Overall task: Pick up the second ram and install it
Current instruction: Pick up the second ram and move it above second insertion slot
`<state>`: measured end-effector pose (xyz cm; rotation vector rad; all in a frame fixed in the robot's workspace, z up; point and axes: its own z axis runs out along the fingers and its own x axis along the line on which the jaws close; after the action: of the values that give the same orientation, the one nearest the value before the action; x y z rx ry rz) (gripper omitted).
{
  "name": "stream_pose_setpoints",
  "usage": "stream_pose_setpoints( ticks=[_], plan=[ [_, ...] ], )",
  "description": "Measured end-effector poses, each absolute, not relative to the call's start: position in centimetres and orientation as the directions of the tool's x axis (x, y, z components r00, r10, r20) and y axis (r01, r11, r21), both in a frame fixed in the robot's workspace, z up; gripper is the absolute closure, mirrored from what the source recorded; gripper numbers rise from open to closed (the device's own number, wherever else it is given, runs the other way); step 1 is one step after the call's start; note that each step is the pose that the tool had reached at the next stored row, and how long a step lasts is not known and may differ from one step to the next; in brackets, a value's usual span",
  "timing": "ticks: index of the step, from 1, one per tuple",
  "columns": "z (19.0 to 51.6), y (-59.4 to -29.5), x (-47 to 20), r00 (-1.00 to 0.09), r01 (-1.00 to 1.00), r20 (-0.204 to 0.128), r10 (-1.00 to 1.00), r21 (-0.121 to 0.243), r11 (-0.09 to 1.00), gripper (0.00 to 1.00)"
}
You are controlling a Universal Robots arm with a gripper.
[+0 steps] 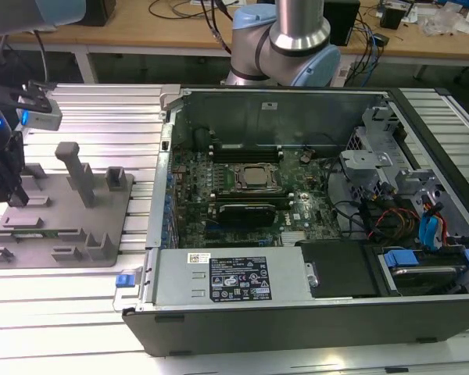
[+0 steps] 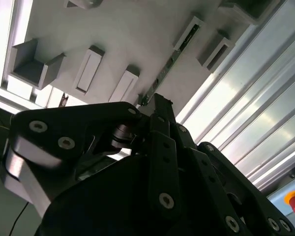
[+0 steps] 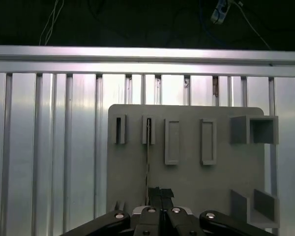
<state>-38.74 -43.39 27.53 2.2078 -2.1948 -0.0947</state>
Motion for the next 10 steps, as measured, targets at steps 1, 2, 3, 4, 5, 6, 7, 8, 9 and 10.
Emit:
stream_pose_setpoints(
  ticks=[1, 2, 3, 4, 5, 6, 7, 8, 9, 10],
  plan=[
    [27.33, -43.39, -38.74, -0.002, -0.998, -0.024, -1.000, 0.063, 0.001, 0.92],
    [27.30, -43.39, -38.74, -0.005, -0.998, -0.024, -1.000, 0.063, 0.003, 0.92],
    [27.29, -43.39, -38.74, -0.005, -0.998, -0.024, -1.000, 0.063, 0.003, 0.92],
    [27.18, -43.39, -38.74, -0.005, -0.998, -0.024, -1.000, 0.062, 0.003, 0.92],
    [27.08, -43.40, -38.76, -0.005, -0.998, -0.024, -1.000, 0.063, 0.003, 0.92],
    [27.01, -43.41, -38.79, -0.005, -0.998, -0.024, -1.000, 0.063, 0.003, 0.92],
    [26.94, -43.42, -38.81, -0.005, -0.998, -0.024, -1.000, 0.063, 0.003, 0.92],
    [26.87, -43.43, -38.84, -0.005, -0.998, -0.024, -1.000, 0.063, 0.003, 0.92],
    [26.70, -43.44, -38.89, -0.005, -0.998, -0.024, -1.000, 0.063, 0.003, 0.92],
    [26.52, -43.45, -38.97, -0.005, -0.998, -0.024, -1.000, 0.063, 0.003, 0.92]
  ],
)
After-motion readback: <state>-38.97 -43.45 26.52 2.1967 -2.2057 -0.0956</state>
